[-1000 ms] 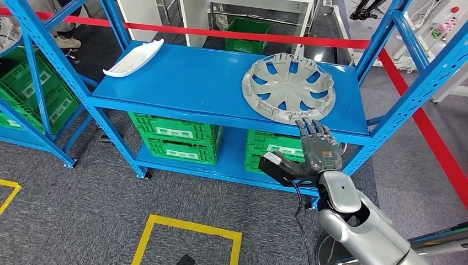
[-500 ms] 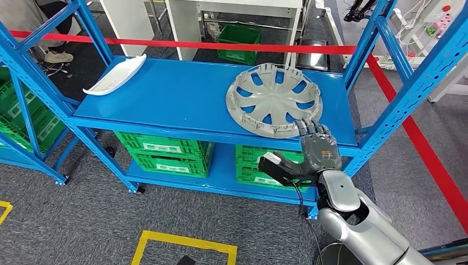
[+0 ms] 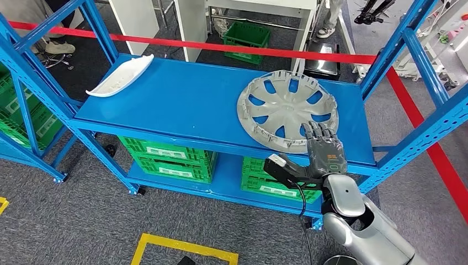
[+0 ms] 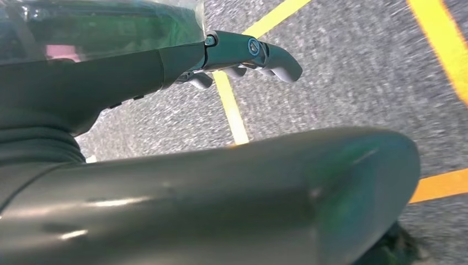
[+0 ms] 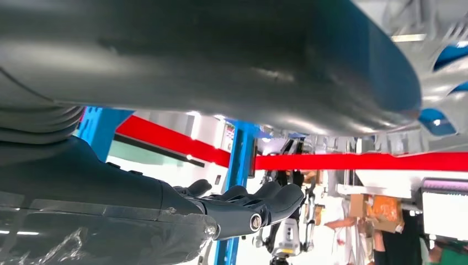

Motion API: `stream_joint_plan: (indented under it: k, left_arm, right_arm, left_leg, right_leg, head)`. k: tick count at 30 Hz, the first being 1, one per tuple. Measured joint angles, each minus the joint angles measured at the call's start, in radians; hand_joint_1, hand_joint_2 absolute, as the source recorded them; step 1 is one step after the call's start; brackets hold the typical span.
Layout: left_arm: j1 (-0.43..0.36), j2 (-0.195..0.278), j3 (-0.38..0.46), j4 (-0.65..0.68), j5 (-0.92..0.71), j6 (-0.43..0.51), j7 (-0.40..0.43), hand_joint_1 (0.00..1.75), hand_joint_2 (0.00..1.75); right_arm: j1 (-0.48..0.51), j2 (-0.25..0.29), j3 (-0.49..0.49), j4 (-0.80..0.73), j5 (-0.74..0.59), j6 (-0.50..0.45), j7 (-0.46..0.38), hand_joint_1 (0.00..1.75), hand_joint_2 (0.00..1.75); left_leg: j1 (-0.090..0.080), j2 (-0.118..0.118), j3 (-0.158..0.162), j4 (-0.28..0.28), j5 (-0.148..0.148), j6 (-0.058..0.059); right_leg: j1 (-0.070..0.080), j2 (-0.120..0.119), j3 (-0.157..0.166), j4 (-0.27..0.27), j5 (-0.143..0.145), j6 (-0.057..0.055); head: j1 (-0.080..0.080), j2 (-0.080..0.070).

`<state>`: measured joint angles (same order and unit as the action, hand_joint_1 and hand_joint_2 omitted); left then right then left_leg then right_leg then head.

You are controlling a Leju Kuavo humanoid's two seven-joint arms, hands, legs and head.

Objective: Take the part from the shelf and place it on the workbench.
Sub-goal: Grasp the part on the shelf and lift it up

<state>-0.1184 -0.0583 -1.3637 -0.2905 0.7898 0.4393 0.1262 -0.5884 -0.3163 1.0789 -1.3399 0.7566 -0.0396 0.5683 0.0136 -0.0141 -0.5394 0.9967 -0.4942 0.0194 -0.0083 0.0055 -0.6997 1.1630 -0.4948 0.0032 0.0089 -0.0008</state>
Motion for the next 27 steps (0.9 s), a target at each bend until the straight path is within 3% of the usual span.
stream_joint_plan:
  k: [1, 2, 3, 7, 9, 12, 13, 14, 16, 17, 18, 19, 21, 23, 27]
  left_arm:
    - [-0.001, 0.0, 0.0, 0.0, -0.002, 0.0, 0.0, 0.0, 0.0]
    - [-0.002, -0.001, 0.0, 0.0, -0.004, 0.0, 0.0, 0.0, 0.0]
    - [-0.004, -0.001, 0.0, 0.0, -0.006, 0.0, 0.001, 0.0, 0.0]
    - [-0.006, -0.002, 0.0, 0.0, -0.009, 0.0, 0.006, 0.0, 0.0]
    - [-0.009, -0.001, 0.0, 0.0, -0.01, -0.003, 0.007, 0.0, 0.0]
    - [-0.011, 0.001, 0.0, 0.0, -0.012, -0.014, 0.009, 0.0, 0.0]
    - [-0.01, 0.002, 0.0, 0.0, -0.012, -0.016, 0.009, 0.0, 0.0]
    - [-0.009, 0.002, 0.0, 0.0, -0.012, -0.018, 0.009, 0.0, 0.0]
    - [-0.009, 0.004, 0.0, 0.0, -0.012, -0.02, 0.01, 0.0, 0.0]
    - [-0.01, 0.005, 0.0, 0.0, -0.012, -0.021, 0.011, 0.0, 0.0]
    - [-0.011, 0.006, 0.0, 0.0, -0.012, -0.021, 0.012, 0.0, 0.0]
    - [-0.011, 0.008, 0.0, 0.0, -0.012, -0.022, 0.012, 0.0, 0.0]
    - [-0.009, 0.008, 0.0, 0.0, -0.013, -0.022, 0.013, 0.0, 0.0]
    - [-0.008, 0.009, 0.0, 0.0, -0.014, -0.021, 0.013, 0.0, 0.0]
    - [-0.012, 0.009, 0.0, 0.0, -0.022, -0.023, 0.009, 0.0, 0.0]
  right_arm:
    - [0.0, -0.001, -0.002, 0.0, 0.001, 0.001, 0.0, 0.0, 0.0]
    - [0.001, -0.002, -0.003, 0.0, 0.001, 0.003, 0.0, 0.0, 0.0]
    - [0.002, -0.002, -0.004, 0.0, 0.001, 0.004, 0.0, 0.0, 0.0]
    - [0.008, -0.005, -0.01, -0.004, 0.002, 0.009, 0.001, 0.0, 0.0]
    - [0.007, -0.005, -0.012, -0.007, 0.002, 0.009, 0.001, 0.0, 0.0]
    - [0.011, -0.004, -0.01, -0.008, 0.002, 0.01, 0.0, 0.0, 0.0]
    - [0.013, -0.004, -0.01, -0.008, 0.002, 0.01, 0.0, 0.0, 0.0]
    - [0.015, -0.004, -0.01, -0.008, 0.002, 0.01, 0.0, 0.0, 0.0]
    - [0.016, -0.004, -0.01, -0.008, 0.002, 0.01, 0.0, 0.0, 0.0]
    - [0.016, -0.004, -0.01, -0.008, 0.002, 0.01, 0.0, 0.0, 0.0]
    - [0.017, -0.003, -0.01, -0.008, 0.002, 0.01, 0.0, 0.0, 0.0]
    - [0.018, -0.003, -0.009, -0.008, 0.001, 0.01, 0.0, 0.0, 0.0]
    - [0.021, -0.002, -0.009, -0.009, 0.0, 0.01, 0.0, 0.0, 0.0]
    - [0.022, -0.002, -0.01, -0.009, -0.001, 0.01, 0.0, 0.0, 0.0]
    - [0.021, -0.002, -0.01, -0.009, -0.002, 0.01, -0.001, 0.0, 0.0]
  left_leg:
    - [0.0, 0.0, 0.01, -0.001, -0.009, -0.004]
    - [0.0, -0.001, 0.017, -0.002, -0.015, -0.009]
    - [0.0, -0.001, 0.021, -0.004, -0.022, -0.016]
    - [0.001, 0.001, 0.031, 0.01, -0.036, -0.038]
    - [0.002, 0.003, -0.001, 0.081, -0.068, -0.046]
    - [0.002, 0.003, -0.108, 0.264, -0.138, -0.054]
    - [0.002, 0.003, -0.131, 0.285, -0.134, -0.053]
    - [0.001, 0.003, -0.135, 0.265, -0.105, -0.05]
    - [-0.003, 0.003, -0.104, 0.147, -0.005, -0.036]
    - [-0.008, 0.004, -0.088, 0.091, 0.032, -0.027]
    - [-0.013, 0.005, -0.072, 0.048, 0.051, -0.018]
    - [-0.018, 0.006, -0.065, 0.028, 0.052, -0.011]
    - [-0.021, 0.006, -0.059, 0.01, 0.048, -0.012]
    - [-0.02, 0.005, -0.061, 0.008, 0.049, -0.017]
    - [-0.021, 0.003, -0.062, 0.008, 0.046, -0.013]
  right_leg:
    - [0.001, 0.0, 0.021, -0.067, 0.045, -0.003]
    - [0.004, 0.0, 0.038, -0.119, 0.065, -0.008]
    - [0.007, -0.001, 0.047, -0.147, 0.074, -0.014]
    - [0.009, 0.0, 0.066, -0.157, 0.061, -0.041]
    - [0.006, 0.0, 0.086, -0.163, 0.056, -0.051]
    - [0.009, 0.001, 0.104, -0.162, 0.041, -0.06]
    - [0.011, 0.002, 0.11, -0.161, 0.035, -0.061]
    - [0.013, 0.004, 0.117, -0.16, 0.028, -0.061]
    - [0.017, 0.005, 0.137, -0.158, 0.013, -0.06]
    - [0.017, 0.005, 0.144, -0.159, 0.008, -0.058]
    - [0.016, 0.005, 0.146, -0.16, 0.005, -0.055]
    - [0.015, 0.004, 0.145, -0.16, 0.002, -0.049]
    - [0.015, 0.003, 0.138, -0.156, -0.003, -0.045]
    - [0.016, 0.001, 0.137, -0.154, -0.006, -0.048]
    - [0.015, 0.0, 0.141, -0.161, -0.005, -0.046]
  head:
    - [0.0, 0.0]
    - [0.001, 0.0]
    - [0.001, 0.0]
    - [0.001, 0.0]
    - [-0.005, 0.0]
    - [-0.013, 0.0]
    - [-0.015, 0.0]
    - [-0.016, 0.0]
    - [-0.018, 0.0]
    - [-0.016, 0.0]
    - [-0.015, 0.0]
    - [-0.017, 0.0]
    - [-0.021, 0.0]
    - [-0.019, 0.0]
    - [-0.018, 0.0]
